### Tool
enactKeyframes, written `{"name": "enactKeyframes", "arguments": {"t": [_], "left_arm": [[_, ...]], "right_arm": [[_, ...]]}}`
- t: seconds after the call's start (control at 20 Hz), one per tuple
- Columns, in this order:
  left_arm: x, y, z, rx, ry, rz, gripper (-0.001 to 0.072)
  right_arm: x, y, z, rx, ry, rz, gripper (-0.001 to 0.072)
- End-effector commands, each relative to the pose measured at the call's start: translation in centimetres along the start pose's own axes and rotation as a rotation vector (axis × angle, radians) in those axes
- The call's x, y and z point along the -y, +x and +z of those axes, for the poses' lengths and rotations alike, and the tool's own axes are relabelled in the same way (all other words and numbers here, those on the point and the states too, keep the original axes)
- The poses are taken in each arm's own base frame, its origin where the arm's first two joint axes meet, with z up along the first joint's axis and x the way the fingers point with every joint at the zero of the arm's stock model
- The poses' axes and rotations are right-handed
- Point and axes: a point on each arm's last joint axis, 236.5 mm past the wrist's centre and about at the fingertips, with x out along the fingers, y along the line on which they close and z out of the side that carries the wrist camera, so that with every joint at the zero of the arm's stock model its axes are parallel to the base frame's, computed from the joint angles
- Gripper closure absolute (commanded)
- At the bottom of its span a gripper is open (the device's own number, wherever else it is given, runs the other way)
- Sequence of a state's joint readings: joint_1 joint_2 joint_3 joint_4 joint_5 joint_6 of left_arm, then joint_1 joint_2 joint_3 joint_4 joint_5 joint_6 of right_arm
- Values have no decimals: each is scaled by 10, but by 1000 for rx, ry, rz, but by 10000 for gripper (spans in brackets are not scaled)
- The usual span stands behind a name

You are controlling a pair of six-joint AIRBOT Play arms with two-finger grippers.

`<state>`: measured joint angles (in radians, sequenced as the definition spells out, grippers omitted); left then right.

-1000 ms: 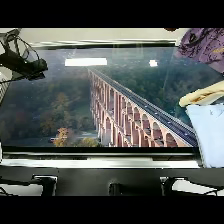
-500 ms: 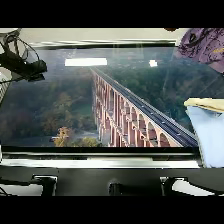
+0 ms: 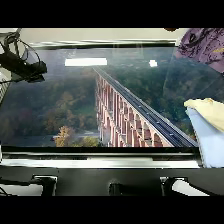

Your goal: Fold the clothes and pants, and hang the long-sleeved shirts on hangers.

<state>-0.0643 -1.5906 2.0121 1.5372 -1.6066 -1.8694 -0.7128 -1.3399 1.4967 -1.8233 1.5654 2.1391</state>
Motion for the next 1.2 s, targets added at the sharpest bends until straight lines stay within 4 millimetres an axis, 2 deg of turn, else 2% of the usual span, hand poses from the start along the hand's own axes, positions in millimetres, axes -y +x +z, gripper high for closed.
{"name": "enactKeyframes", "arguments": {"t": [0.0, 0.2, 0.35, 0.75, 0.95, 1.0, 1.05, 1.1, 1.15], "left_arm": [[0, 0, 0, -2, 0, 1, 686], [0, 0, 0, -2, 0, 1, 686], [0, 0, 0, -2, 0, 1, 686], [0, 0, 0, -2, 0, 1, 686], [0, 0, 0, -2, 0, 1, 686], [0, 0, 0, -1, 0, 1, 686], [0, 0, 0, -1, 0, 1, 686], [0, 0, 0, -2, 0, 1, 686], [0, 0, 0, -2, 0, 1, 686]], "right_arm": [[21, 39, -29, -37, -40, -85, 674], [46, 69, -60, -86, -53, -179, 673], [60, 79, -71, -111, -66, -236, 672], [74, 76, -66, -94, -81, -299, 672], [83, 73, -56, -56, -99, -341, 671], [83, 73, -55, -55, -105, -339, 648], [83, 73, -55, -55, -106, -339, 526], [82, 73, -55, -55, -107, -336, 317], [76, 73, -52, -51, -149, -309, 163]]}}
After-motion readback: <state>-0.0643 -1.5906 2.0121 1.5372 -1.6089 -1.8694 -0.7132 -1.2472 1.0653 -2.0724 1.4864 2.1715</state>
